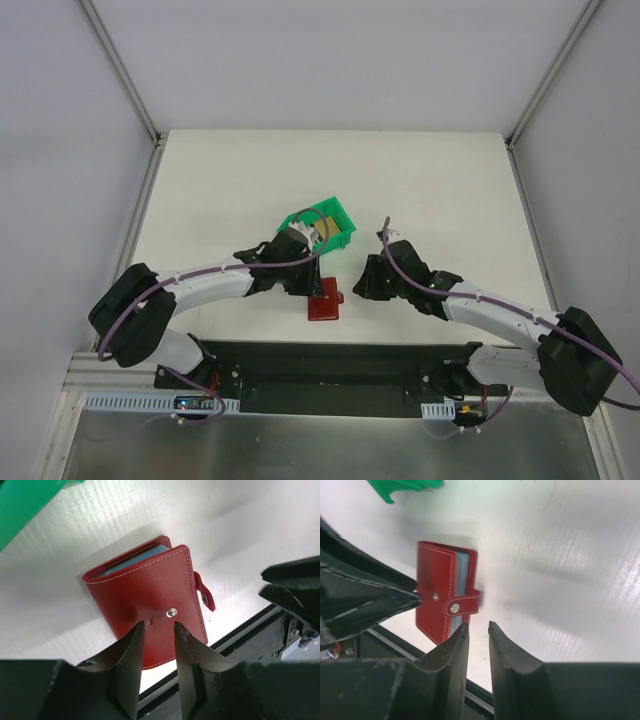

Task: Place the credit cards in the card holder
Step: Close the card holder at the center of the board.

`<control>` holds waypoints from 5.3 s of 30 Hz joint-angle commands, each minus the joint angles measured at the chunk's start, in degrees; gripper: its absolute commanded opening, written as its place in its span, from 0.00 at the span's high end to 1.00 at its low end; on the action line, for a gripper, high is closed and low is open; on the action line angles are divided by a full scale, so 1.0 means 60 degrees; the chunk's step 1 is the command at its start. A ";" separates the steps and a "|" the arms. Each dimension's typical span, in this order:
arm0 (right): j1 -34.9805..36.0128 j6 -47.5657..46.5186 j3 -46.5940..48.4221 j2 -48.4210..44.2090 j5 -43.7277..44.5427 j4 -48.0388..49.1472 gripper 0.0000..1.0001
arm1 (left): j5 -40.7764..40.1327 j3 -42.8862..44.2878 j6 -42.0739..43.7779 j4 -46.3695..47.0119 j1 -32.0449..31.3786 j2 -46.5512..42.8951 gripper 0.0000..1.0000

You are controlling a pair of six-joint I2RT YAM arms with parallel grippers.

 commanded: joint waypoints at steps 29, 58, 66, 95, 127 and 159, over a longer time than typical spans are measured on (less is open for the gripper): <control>-0.0020 0.0113 0.0572 0.1946 -0.1439 0.1491 0.82 | -0.1447 0.0009 0.1216 -0.0875 -0.0503 0.0730 0.64; 0.0098 0.0099 0.0734 0.2459 -0.1571 0.1724 0.82 | -0.2855 0.0346 0.0792 -0.1769 -0.0811 0.0818 0.40; 0.0127 0.0084 0.0968 0.2884 -0.1776 0.1915 0.82 | -0.2738 0.0068 0.0572 -0.1594 -0.0796 0.0906 0.54; 0.0318 -0.0047 0.1480 0.3544 -0.1820 0.1682 0.82 | -0.2737 -0.0181 0.0030 -0.1183 -0.0811 0.0731 0.53; 0.0362 -0.0590 0.2096 0.3192 -0.0985 0.0510 0.75 | -0.3001 -0.0211 -0.0117 -0.1183 -0.0796 0.0452 0.45; 0.0230 0.0216 0.1349 0.3030 -0.1629 0.1300 0.77 | -0.2650 -0.0166 0.0074 -0.0905 -0.0503 0.0540 0.44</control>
